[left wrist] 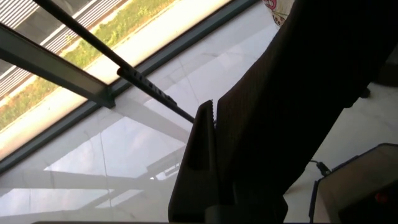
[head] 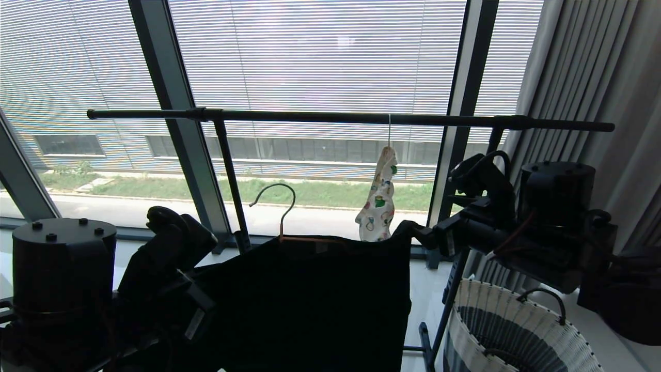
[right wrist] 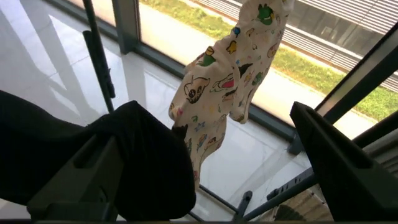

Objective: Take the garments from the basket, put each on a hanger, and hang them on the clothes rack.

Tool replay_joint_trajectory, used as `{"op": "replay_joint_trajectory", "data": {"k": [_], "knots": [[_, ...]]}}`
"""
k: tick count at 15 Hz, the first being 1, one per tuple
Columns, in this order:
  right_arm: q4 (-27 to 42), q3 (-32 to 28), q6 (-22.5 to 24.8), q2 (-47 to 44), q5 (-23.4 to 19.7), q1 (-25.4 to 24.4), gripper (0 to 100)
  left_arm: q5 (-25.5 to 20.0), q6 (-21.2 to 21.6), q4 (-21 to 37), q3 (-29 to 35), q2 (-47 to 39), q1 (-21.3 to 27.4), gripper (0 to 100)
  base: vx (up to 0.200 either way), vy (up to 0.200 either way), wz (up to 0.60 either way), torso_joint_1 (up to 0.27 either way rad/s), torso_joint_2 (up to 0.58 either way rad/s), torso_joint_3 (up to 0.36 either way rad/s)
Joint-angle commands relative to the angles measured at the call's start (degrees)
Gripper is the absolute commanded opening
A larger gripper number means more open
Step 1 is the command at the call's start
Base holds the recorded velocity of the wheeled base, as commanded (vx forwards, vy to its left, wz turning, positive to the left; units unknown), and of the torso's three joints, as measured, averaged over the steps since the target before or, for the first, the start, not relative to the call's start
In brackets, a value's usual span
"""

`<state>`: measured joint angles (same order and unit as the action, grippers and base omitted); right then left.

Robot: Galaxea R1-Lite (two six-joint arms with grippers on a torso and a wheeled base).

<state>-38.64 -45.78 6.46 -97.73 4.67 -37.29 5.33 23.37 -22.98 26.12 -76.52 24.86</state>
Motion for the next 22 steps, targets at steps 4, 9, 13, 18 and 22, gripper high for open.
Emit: {"op": "replay_joint_trajectory", "data": {"k": [4,9,13,18,22], "knots": [[9.55,-5.64,3.03,3.43,-5.2,3.8,100,0.03,0.01,-0.05,-0.46,-0.21,-0.51,0,0.0,0.0,0.0,0.0,0.0,0.0],[19.75,-6.96,3.21,8.96,-16.18,3.01,100,-0.14,-0.34,-0.22,-0.28,-0.56,0.9,0,0.0,0.0,0.0,0.0,0.0,0.0],[21.94,-6.96,7.25,9.49,-20.05,1.52,100,-1.46,-6.32,-0.93,-0.11,-0.3,5.11,0,0.0,0.0,0.0,0.0,0.0,0.0],[31.26,-10.3,16.57,9.75,-26.47,-4.63,100,-1.81,-8.69,-6.02,-0.64,-1.09,13.2,0,0.0,0.0,0.0,0.0,0.0,0.0],[39.87,-13.29,21.66,8.26,-29.01,-6.83,100,-1.9,-5.7,-6.99,-0.81,-1.17,13.99,0,0.0,0.0,0.0,0.0,0.0,0.0]]}}
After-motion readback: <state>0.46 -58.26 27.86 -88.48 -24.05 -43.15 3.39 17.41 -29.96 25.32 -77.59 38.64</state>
